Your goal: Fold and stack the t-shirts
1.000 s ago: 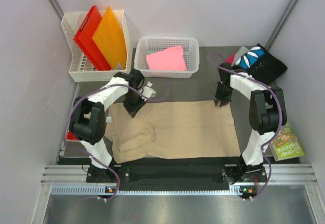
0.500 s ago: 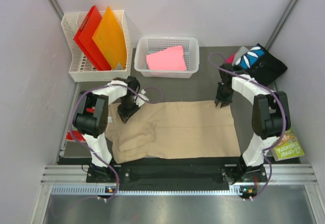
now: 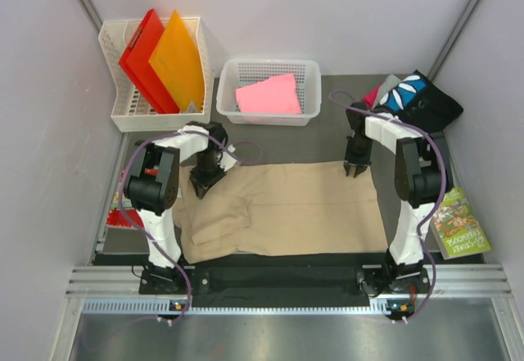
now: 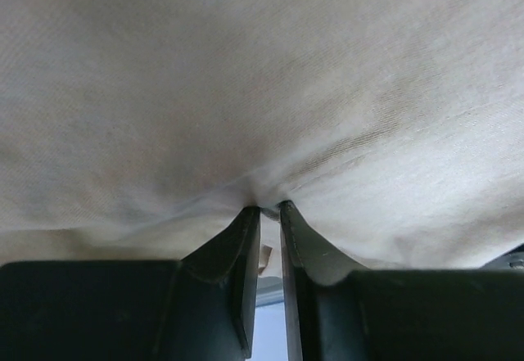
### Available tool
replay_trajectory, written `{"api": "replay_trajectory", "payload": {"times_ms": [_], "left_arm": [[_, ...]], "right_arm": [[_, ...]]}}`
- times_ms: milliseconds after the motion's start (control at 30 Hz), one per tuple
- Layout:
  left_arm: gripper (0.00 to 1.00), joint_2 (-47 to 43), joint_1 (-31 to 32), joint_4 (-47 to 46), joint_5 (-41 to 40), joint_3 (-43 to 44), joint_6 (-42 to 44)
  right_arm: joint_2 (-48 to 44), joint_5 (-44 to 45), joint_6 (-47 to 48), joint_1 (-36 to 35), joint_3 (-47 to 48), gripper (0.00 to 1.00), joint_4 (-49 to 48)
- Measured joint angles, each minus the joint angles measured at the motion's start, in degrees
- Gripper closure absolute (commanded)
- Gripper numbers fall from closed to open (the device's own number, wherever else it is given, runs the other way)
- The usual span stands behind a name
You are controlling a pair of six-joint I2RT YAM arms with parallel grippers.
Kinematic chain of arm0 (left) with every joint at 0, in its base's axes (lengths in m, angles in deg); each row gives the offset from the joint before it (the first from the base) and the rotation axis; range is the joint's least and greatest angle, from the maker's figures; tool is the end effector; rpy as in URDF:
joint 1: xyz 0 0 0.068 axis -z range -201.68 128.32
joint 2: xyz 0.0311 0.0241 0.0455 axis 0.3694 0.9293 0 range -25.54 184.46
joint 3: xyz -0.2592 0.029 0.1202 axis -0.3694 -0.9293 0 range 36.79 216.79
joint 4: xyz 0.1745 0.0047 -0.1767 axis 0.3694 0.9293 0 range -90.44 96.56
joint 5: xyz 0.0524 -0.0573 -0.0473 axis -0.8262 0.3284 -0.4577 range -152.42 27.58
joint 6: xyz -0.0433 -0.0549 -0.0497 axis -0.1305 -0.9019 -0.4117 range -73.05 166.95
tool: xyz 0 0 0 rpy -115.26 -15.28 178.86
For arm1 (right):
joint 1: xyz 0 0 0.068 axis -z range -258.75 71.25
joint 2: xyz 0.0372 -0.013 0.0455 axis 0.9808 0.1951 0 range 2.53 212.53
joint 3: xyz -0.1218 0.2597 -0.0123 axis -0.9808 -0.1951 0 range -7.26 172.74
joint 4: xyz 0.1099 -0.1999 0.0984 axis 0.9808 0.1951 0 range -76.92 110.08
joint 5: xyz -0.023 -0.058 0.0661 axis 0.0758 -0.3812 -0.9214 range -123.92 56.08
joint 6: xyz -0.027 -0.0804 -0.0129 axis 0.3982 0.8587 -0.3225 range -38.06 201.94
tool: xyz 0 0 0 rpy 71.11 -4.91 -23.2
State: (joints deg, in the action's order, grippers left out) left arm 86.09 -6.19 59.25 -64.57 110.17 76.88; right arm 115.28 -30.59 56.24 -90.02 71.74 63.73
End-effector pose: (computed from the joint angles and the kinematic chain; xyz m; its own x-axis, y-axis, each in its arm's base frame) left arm 0.3098 -0.0828 0.1287 -0.6917 0.7089 0.1381 0.7117 0.7015 -0.0367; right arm 0.3616 0.0677 0.1433 -0.9617 0.2498 -0.1130 0.2525 0.9676 -0.0098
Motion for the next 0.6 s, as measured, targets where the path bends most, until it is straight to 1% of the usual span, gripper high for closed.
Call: {"api": "replay_trajectory", "payload": {"times_ms": [233,433,600], "left_arm": [[0.80,6.71,-1.62,7.15,1.60,7.56,-1.55],[0.81,12.81,-2.71,13.77,2.69,14.56,-2.89],[0.81,15.67,-2.93,16.76,2.80,17.75,-3.52]], "right_arm": [[4.46,0.00,0.20,0.31,6.12,0.74,5.81],[9.18,-0.20,0.17,0.81,12.85,0.78,11.39],[12.07,-0.13,0.07,1.38,17.77,0.79,12.85]]}}
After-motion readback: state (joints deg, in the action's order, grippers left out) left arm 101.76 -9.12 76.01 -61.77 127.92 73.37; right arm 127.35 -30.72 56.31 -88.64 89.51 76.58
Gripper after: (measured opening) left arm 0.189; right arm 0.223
